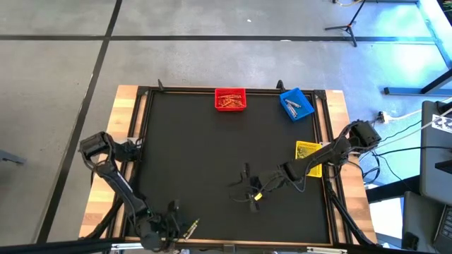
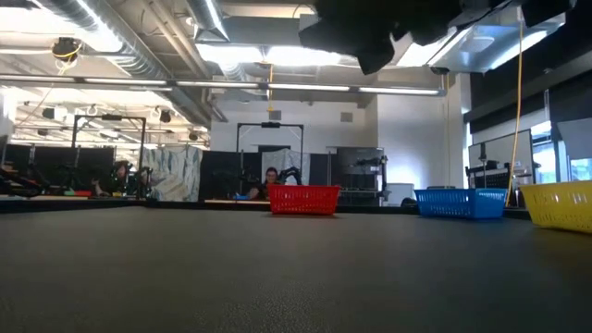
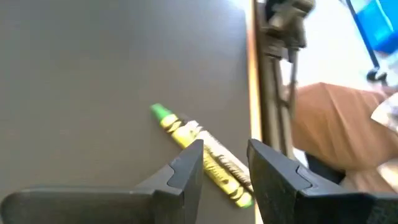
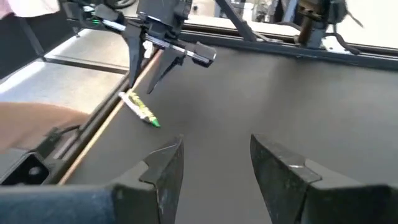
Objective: Sort crayons
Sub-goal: Put the green crayon into the yellow bin
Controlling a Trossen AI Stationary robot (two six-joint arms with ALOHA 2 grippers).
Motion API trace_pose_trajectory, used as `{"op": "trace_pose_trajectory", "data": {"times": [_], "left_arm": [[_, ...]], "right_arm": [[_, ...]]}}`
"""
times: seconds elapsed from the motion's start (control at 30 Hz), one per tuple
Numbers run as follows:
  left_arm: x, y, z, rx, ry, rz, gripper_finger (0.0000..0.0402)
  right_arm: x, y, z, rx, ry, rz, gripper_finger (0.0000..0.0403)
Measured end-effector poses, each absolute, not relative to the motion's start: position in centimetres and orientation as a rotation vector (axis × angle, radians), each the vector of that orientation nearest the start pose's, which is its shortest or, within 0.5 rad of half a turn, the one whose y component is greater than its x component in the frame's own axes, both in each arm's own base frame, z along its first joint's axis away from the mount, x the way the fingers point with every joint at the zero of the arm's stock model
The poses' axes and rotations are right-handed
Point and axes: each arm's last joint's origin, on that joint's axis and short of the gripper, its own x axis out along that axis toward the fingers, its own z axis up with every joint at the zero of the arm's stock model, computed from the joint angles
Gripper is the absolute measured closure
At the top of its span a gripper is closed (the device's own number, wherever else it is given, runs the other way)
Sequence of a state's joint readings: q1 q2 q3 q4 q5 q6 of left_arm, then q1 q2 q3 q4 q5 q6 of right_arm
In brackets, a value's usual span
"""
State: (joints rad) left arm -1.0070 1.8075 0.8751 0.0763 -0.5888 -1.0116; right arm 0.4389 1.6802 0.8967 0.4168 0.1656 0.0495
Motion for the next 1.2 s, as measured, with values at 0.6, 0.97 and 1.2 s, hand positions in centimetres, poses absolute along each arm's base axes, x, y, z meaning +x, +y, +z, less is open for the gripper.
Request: {"op": "trace_pose_trajectory", "data": {"times": [0.6, 0.97, 1.2], "left_arm": [[21.4, -33.0, 13.7, -0.078, 0.894, 0.047, 0.0285], [21.0, -32.1, 13.0, -0.009, 0.914, 0.148, 0.0285], [20.9, -32.0, 12.8, -0.05, 0.919, 0.173, 0.0285]], "right_arm": [[31.5, 16.2, 20.1, -0.061, 0.362, 0.312, 0.0221], [31.6, 16.1, 20.1, -0.061, 0.361, 0.305, 0.0221], [31.6, 16.1, 20.0, -0.061, 0.363, 0.305, 0.0221]]}}
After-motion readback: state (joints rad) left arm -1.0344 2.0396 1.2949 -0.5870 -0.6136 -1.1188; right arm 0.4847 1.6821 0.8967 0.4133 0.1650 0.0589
